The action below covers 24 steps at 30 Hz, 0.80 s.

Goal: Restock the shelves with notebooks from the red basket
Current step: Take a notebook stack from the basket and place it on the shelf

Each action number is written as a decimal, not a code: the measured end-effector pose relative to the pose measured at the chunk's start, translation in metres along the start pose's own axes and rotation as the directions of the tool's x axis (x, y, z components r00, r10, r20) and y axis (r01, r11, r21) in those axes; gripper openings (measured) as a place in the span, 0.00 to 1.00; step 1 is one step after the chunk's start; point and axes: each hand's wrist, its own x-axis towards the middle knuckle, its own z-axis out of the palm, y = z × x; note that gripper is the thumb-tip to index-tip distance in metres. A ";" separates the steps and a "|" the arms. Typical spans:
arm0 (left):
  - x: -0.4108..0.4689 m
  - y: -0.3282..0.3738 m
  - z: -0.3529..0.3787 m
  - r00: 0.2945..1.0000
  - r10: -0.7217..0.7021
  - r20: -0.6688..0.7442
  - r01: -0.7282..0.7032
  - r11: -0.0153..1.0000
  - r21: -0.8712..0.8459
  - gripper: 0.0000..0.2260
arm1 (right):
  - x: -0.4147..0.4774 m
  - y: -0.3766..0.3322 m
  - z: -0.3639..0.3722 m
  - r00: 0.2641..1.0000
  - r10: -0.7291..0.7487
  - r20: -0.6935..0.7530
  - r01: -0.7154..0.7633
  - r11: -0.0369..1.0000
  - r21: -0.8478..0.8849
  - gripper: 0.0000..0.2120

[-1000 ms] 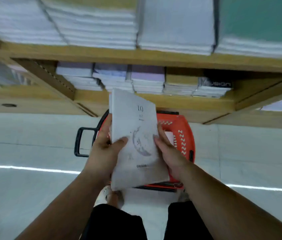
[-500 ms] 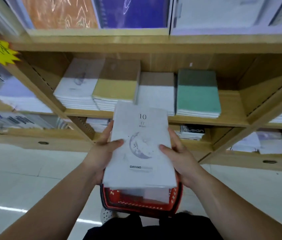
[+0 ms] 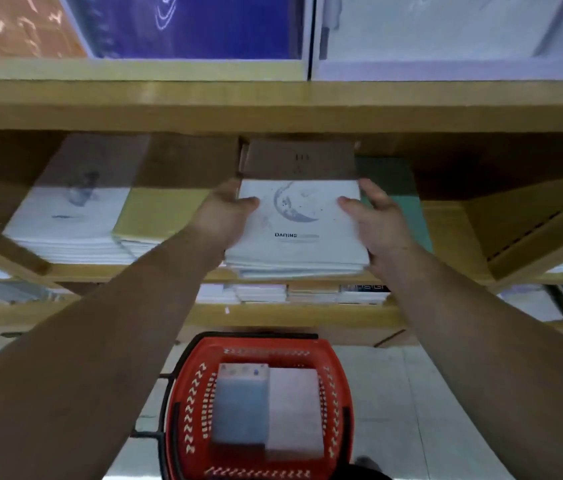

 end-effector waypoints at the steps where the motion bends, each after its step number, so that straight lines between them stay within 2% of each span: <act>1: 0.015 -0.001 -0.005 0.999 0.032 -0.027 -0.028 0.993 0.114 0.10 | 0.016 -0.001 0.009 1.000 0.000 -0.027 -0.001 0.999 -0.040 0.13; 3: 0.033 -0.006 -0.017 0.995 0.097 -0.017 -0.086 0.937 0.339 0.13 | 0.047 0.003 0.027 0.996 -0.025 -0.082 0.013 0.990 -0.143 0.07; 4: 0.038 -0.011 -0.024 0.991 0.136 0.011 -0.126 0.888 0.443 0.18 | 0.061 0.007 0.035 0.994 -0.056 -0.094 0.028 0.963 -0.269 0.08; 6: 0.038 -0.022 -0.035 0.966 0.238 0.100 -0.248 0.747 0.618 0.26 | 0.079 0.018 0.044 0.989 -0.110 -0.101 0.036 0.832 -0.554 0.13; 7: 0.036 -0.027 -0.040 0.946 0.284 0.158 -0.312 0.661 0.682 0.30 | 0.084 0.023 0.044 0.987 -0.130 -0.093 0.042 0.774 -0.631 0.14; 10: 0.036 -0.050 -0.049 0.917 0.299 0.264 -0.371 0.397 0.840 0.46 | 0.091 0.024 0.037 0.990 -0.129 -0.047 0.058 0.704 -0.708 0.16; 12: 0.034 -0.061 -0.047 0.937 0.233 0.262 -0.325 0.296 0.898 0.55 | 0.092 0.021 0.033 0.990 -0.141 0.010 0.101 0.656 -0.748 0.18; 14: 0.033 -0.067 -0.041 0.949 0.207 0.238 -0.286 0.246 0.926 0.57 | 0.090 0.018 0.032 0.981 -0.188 0.055 0.163 0.628 -0.761 0.20; 16: 0.030 -0.068 -0.035 0.945 0.230 0.232 -0.279 0.197 0.940 0.54 | 0.081 0.019 0.032 0.973 -0.215 0.083 0.206 0.652 -0.729 0.26; 19: 0.029 -0.069 -0.031 0.940 0.225 0.258 -0.277 0.060 0.959 0.47 | 0.066 0.031 0.027 0.977 -0.169 0.133 0.209 0.607 -0.767 0.49; 20: 0.029 -0.071 -0.030 0.940 0.219 0.261 -0.272 0.018 0.962 0.46 | 0.063 0.037 0.025 0.976 -0.139 0.170 0.219 0.592 -0.775 0.53; 22: 0.028 -0.073 -0.028 0.944 0.215 0.251 -0.250 -0.031 0.968 0.45 | 0.064 0.044 0.025 0.964 -0.130 0.232 0.265 0.560 -0.785 0.57; 24: 0.029 -0.071 -0.026 0.953 0.195 0.234 -0.232 -0.033 0.972 0.47 | 0.074 0.042 0.030 0.966 -0.122 0.227 0.257 0.527 -0.810 0.58</act>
